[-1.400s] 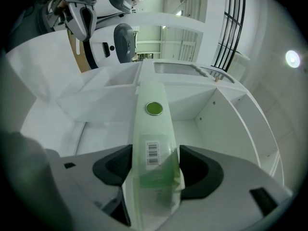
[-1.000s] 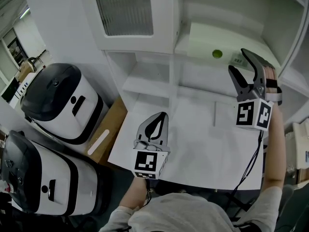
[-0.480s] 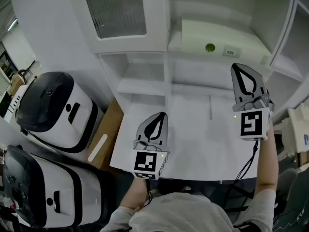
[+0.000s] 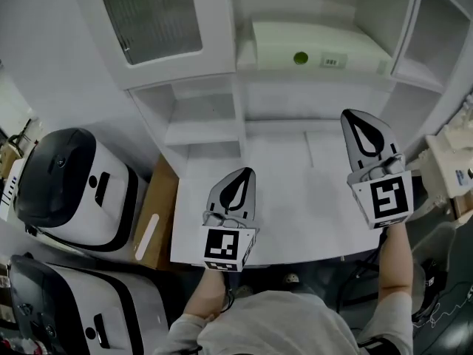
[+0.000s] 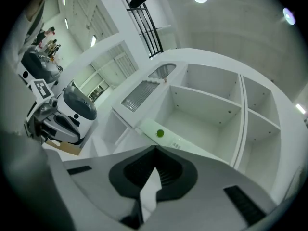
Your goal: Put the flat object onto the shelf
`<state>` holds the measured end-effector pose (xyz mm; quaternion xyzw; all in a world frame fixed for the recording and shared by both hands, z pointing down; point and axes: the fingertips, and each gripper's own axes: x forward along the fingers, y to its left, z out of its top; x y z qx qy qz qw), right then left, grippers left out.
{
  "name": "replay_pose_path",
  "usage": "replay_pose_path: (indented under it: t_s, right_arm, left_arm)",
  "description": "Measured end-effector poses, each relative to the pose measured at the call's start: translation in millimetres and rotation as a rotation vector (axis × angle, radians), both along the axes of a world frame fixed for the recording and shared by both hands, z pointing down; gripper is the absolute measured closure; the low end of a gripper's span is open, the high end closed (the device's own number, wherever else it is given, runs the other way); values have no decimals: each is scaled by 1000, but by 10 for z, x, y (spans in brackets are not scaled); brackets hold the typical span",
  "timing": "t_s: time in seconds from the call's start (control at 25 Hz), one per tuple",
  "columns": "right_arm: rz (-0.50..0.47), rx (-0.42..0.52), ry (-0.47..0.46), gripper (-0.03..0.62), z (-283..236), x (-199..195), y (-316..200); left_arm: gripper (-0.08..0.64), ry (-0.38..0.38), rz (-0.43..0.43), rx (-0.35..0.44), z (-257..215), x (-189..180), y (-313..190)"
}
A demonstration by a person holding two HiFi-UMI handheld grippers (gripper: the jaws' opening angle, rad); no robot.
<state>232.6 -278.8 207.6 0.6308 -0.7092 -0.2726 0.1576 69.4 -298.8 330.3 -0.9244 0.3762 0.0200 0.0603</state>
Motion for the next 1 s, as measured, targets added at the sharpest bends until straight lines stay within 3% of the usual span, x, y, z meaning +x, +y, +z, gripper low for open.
replay_pose_path:
  t_s: [0.16,0.36,1.0]
  right_arm:
    - [38,-41,-104,583,171,-33,188]
    - [90,-90,-147,583,395,-35,402]
    - [210,-115,-358,583,972,-270,1011]
  left_arm:
    - [545,-5,70,8,-4,65,76]
    - [545,-17,149,6,19,125,164]
    - [545,-41,330,7,117,140,511]
